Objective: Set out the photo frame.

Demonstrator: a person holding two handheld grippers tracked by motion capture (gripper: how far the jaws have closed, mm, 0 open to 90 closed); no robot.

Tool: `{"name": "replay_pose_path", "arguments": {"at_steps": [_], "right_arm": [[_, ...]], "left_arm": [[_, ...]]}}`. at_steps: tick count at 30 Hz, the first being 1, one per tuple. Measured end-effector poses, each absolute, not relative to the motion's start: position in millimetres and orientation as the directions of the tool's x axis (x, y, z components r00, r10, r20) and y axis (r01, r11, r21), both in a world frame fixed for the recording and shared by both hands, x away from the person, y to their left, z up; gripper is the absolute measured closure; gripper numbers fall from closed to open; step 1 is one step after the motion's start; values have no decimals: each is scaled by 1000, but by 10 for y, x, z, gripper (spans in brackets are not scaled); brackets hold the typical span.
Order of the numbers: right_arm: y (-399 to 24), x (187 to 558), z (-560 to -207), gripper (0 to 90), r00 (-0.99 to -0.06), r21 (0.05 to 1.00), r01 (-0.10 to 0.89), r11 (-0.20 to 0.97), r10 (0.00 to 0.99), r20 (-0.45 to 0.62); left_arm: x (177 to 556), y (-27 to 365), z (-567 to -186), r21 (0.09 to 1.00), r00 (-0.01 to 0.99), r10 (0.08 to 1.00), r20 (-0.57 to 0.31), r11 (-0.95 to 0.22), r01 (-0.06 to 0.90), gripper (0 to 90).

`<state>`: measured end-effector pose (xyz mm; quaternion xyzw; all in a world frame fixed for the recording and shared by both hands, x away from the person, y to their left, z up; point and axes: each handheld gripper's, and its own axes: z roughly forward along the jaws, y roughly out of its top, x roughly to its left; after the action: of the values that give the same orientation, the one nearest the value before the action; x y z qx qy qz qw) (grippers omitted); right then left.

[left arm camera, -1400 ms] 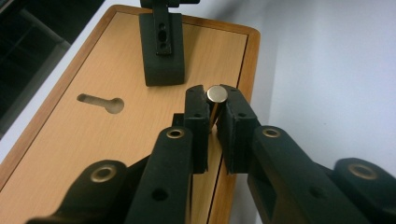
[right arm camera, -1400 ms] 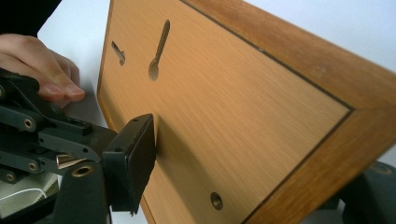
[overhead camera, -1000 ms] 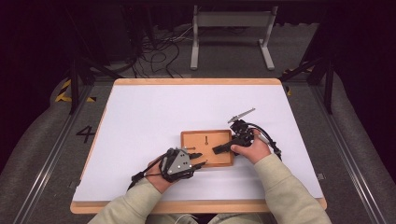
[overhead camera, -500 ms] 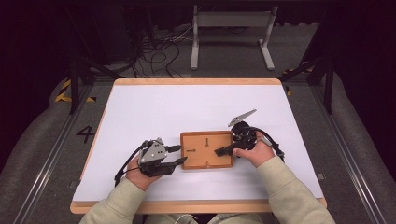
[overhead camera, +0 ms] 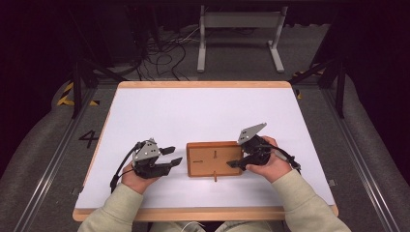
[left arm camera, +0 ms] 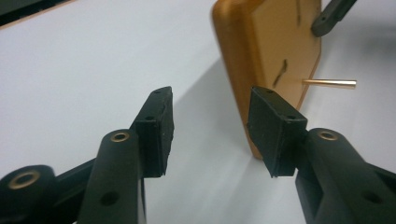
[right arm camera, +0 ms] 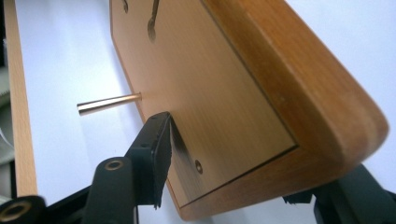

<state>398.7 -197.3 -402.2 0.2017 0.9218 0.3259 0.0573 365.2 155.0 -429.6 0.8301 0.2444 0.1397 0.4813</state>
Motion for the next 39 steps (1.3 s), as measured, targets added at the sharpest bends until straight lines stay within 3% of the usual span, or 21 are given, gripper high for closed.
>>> {"name": "replay_pose_path", "arguments": {"at_steps": [5, 12, 22, 36, 39], "right_arm": [[-1975, 3861, -3989, 497, -928, 617, 262, 742, 370, -50], [-1975, 3701, -3952, 582, -944, 602, 225, 766, 324, -59], [-1994, 3562, -3927, 597, -951, 593, 206, 779, 302, -66], [-1983, 3400, -3923, 491, -963, 577, 187, 795, 264, -52], [-2005, 3389, -3903, 434, -958, 579, 211, 787, 284, -37]], "left_arm": [[3663, 1564, -4304, 869, 836, 548, -5, -412, 275, 498], [3689, 1585, -4313, 868, 834, 552, -6, -411, 278, 495], [3781, 1667, -4363, 864, 811, 582, -58, -379, 333, 467], [3812, 1671, -4383, 861, 804, 589, -75, -369, 351, 446], [3812, 1669, -4382, 860, 807, 586, -71, -374, 347, 444]]}}
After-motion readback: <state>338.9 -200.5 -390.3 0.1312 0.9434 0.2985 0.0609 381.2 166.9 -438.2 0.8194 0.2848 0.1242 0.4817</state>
